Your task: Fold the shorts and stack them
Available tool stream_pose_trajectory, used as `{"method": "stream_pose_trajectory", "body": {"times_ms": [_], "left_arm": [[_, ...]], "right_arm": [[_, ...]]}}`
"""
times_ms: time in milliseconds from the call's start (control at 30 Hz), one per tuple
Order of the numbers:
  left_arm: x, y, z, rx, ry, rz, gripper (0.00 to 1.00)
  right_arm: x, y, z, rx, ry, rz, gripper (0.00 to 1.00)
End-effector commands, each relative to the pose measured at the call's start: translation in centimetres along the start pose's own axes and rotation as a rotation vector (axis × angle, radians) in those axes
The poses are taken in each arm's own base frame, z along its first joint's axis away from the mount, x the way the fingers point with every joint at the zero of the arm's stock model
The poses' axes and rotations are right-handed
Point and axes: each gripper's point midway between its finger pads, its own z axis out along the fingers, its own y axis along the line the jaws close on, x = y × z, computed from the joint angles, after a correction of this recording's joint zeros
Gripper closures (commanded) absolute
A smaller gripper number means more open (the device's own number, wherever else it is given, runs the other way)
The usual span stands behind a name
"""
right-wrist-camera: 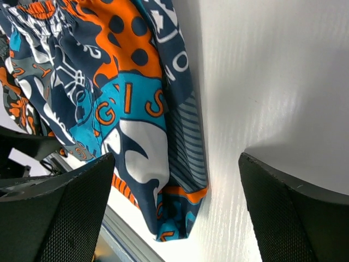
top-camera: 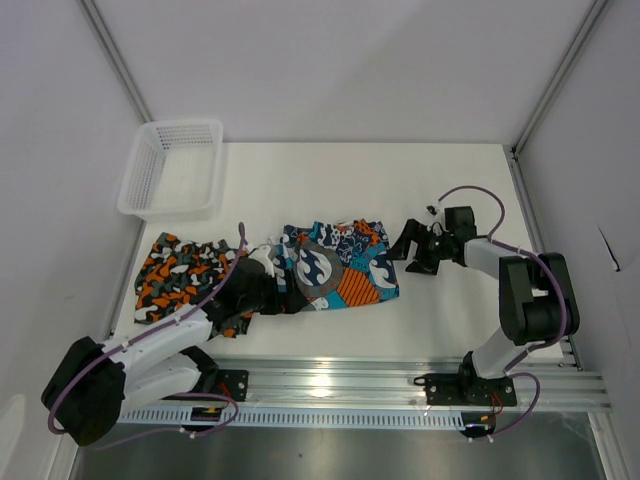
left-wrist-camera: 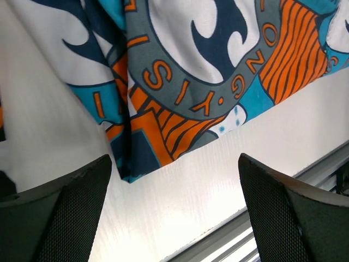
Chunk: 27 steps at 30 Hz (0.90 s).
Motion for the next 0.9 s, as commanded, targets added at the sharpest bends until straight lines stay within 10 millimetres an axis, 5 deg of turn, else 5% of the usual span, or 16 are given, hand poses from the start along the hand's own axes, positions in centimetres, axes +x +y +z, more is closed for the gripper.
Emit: {"method": "stream_pose_trajectory", "body": {"times_ms": [0,333,600,867], "left_arm": [[-1.4,0.7,-1.0,-0.078,-0.014,-0.02,0.01],[-5.0,1.1,1.1,-0.079,-0.013,-0.09,0.01],[-5.6,2.4,3.5,-0.153,0.033,-0.146,0.01],[-6.3,4.4,3.4,-0.223,-0.011,-0.179,0.01]], "right_arm": [[-1.7,1.4,0.6,-0.021,-0.033,-0.068,0.03],[-2.0,1.2,3.0,0.073,-0.009,-0.112,0.02],[-1.1,0.0,4.8,0.095,0.04,-0.081,0.2],[0.0,-0.2,5.2,0.07,0.061,-0.071,0.25]]}}
